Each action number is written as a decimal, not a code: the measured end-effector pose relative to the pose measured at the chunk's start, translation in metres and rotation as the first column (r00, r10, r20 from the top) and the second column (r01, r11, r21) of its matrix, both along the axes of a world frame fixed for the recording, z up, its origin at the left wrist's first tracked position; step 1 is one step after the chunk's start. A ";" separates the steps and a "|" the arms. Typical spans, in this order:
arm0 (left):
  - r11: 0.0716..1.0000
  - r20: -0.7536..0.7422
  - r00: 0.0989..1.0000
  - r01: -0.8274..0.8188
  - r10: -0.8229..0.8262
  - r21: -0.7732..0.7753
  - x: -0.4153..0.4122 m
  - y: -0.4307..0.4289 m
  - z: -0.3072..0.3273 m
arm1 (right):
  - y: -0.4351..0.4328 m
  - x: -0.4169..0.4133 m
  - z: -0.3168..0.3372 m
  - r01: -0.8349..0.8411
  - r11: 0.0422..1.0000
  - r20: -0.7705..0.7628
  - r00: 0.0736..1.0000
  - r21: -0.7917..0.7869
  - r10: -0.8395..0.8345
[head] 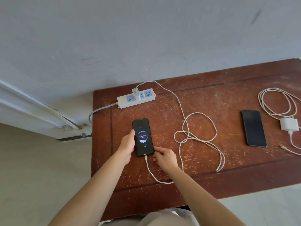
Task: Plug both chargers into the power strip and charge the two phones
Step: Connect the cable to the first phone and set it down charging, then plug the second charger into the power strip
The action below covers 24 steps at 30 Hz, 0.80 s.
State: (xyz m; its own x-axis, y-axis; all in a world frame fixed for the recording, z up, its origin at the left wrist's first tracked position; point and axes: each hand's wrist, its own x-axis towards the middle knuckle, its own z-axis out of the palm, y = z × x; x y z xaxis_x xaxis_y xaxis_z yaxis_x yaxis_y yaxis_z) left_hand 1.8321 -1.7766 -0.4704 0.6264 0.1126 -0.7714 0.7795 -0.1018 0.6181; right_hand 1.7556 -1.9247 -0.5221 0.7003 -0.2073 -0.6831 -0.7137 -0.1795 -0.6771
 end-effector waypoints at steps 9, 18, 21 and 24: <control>0.994 0.059 0.992 0.110 -0.111 0.014 -0.025 0.011 0.008 | -0.013 0.003 0.023 -0.288 0.945 0.028 0.955 -0.154 0.295; 0.901 0.269 0.860 0.410 -0.434 0.143 0.006 -0.048 0.033 | -0.116 -0.039 0.083 0.072 0.918 0.161 0.987 -0.389 -0.009; 0.805 0.310 0.746 0.573 -0.590 0.153 0.002 -0.104 0.047 | -0.160 -0.070 0.093 0.187 0.873 0.189 0.976 -0.450 -0.111; 0.715 0.400 0.613 0.673 -0.681 0.187 -0.012 -0.162 0.056 | -0.205 -0.097 0.092 0.289 0.837 0.209 0.954 -0.464 -0.214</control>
